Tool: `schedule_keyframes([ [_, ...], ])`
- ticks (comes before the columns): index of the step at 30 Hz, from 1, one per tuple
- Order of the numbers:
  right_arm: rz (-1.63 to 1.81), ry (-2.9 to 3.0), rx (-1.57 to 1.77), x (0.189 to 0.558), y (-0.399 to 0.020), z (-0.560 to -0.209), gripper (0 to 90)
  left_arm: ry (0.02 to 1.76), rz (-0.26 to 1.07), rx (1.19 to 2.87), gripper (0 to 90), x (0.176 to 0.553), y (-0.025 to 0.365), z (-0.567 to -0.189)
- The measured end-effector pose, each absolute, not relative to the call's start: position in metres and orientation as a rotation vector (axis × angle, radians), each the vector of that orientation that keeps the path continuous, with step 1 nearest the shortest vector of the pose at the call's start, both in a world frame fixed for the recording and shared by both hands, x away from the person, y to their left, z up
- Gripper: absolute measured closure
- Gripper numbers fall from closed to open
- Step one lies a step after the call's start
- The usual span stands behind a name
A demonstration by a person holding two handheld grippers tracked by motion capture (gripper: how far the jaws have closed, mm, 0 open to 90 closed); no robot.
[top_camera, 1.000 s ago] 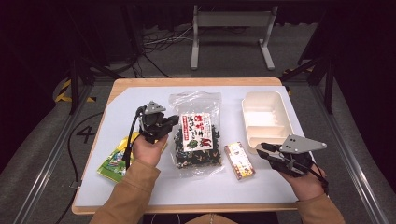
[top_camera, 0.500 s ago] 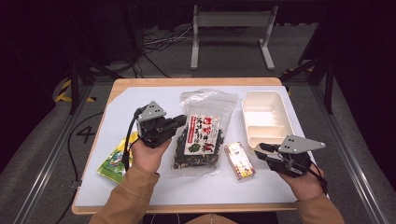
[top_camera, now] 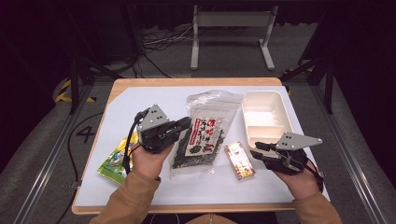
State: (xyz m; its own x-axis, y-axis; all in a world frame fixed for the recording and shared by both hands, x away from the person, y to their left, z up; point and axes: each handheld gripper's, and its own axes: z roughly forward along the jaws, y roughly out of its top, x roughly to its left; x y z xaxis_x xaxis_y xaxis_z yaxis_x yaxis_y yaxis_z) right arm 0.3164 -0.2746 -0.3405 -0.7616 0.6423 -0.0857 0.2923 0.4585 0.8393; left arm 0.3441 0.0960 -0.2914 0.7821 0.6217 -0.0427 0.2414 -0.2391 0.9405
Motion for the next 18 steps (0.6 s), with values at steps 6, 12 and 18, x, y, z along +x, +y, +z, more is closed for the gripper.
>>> schedule_keyframes([
  [6,1.289,2.322,0.818,0.324,-0.269,-0.339,53.3,0.627,0.418,1.802,87.2,0.333,0.095,-0.284],
  [12,1.4,2.345,0.852,0.338,-0.259,-0.341,45.0,0.569,0.412,1.79,87.2,0.322,0.092,-0.276],
  [18,1.525,2.355,0.841,0.35,-0.251,-0.336,39.5,0.531,0.394,1.779,87.2,0.316,0.092,-0.273],
])
